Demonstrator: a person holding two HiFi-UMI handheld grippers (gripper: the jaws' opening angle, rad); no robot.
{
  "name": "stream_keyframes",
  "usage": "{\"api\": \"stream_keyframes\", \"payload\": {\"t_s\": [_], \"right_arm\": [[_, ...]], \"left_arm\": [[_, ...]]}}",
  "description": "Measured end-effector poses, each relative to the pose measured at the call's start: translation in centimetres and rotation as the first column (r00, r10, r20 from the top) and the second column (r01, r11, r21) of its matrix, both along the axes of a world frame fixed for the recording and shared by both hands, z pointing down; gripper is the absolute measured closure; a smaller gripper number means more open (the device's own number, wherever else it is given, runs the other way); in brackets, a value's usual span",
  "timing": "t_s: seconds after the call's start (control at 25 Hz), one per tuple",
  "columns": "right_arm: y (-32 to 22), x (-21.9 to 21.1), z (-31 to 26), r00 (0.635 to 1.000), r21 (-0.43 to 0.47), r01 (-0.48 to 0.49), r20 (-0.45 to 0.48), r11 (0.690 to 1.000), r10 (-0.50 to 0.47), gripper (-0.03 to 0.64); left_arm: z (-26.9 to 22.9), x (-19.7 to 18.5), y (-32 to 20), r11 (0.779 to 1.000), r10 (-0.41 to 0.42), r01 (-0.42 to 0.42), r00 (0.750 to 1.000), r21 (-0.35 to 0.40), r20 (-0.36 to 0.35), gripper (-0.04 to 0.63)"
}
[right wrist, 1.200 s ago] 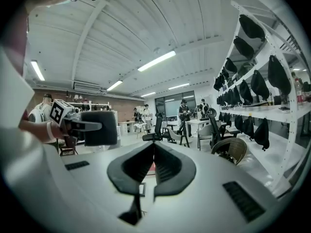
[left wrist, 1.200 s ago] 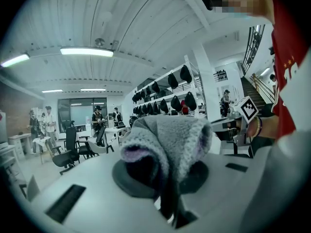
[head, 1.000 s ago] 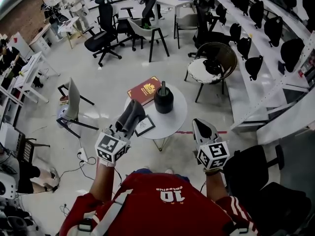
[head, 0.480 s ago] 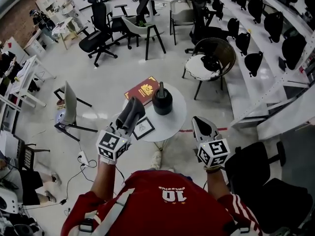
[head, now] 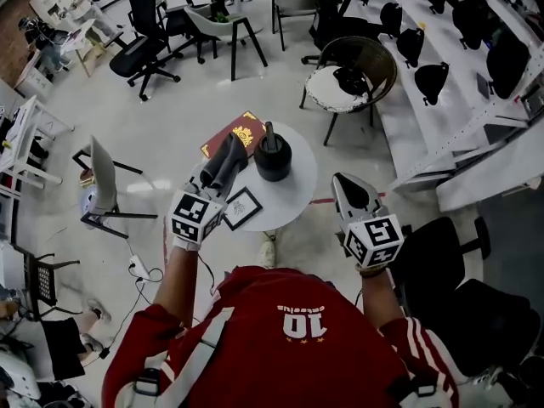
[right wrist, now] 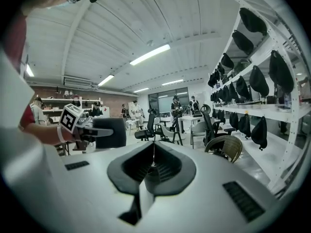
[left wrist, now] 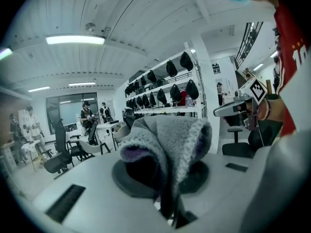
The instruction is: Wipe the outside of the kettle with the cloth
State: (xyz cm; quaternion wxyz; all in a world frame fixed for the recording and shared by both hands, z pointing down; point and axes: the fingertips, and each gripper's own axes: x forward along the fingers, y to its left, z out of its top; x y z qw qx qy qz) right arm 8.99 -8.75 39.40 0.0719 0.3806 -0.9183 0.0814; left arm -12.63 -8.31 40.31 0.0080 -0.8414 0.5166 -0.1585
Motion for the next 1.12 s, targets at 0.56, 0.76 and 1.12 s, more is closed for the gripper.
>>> {"api": "stream_keyframes", "payload": {"t_s": [0.56,0.76,1.12], "right_arm": [[-1.8,-1.5,1.9,0.992,-0.059,-0.124,-0.024,0.990,0.123,0.600],[-2.4,-2.6,2.8,0.986,-0.083,-0.166,-0.040,0.983,0.163,0.600],[-3.1,-5.8,4.6,0.977,-0.114,-0.213,-0.044,0.970,0.210,0.600]], "left_arm": [[6.1,-1.9,-9.9,0.989,0.131,-0.119,0.980,-0.083,0.150,0.548],[8.5,-2.3,-13.4,0.981,0.169,-0.153,0.976,-0.118,0.136,0.549],[12.9,-3.1,-18.6,0.972,0.194,-0.178,0.977,-0.154,0.093,0.549]]}}
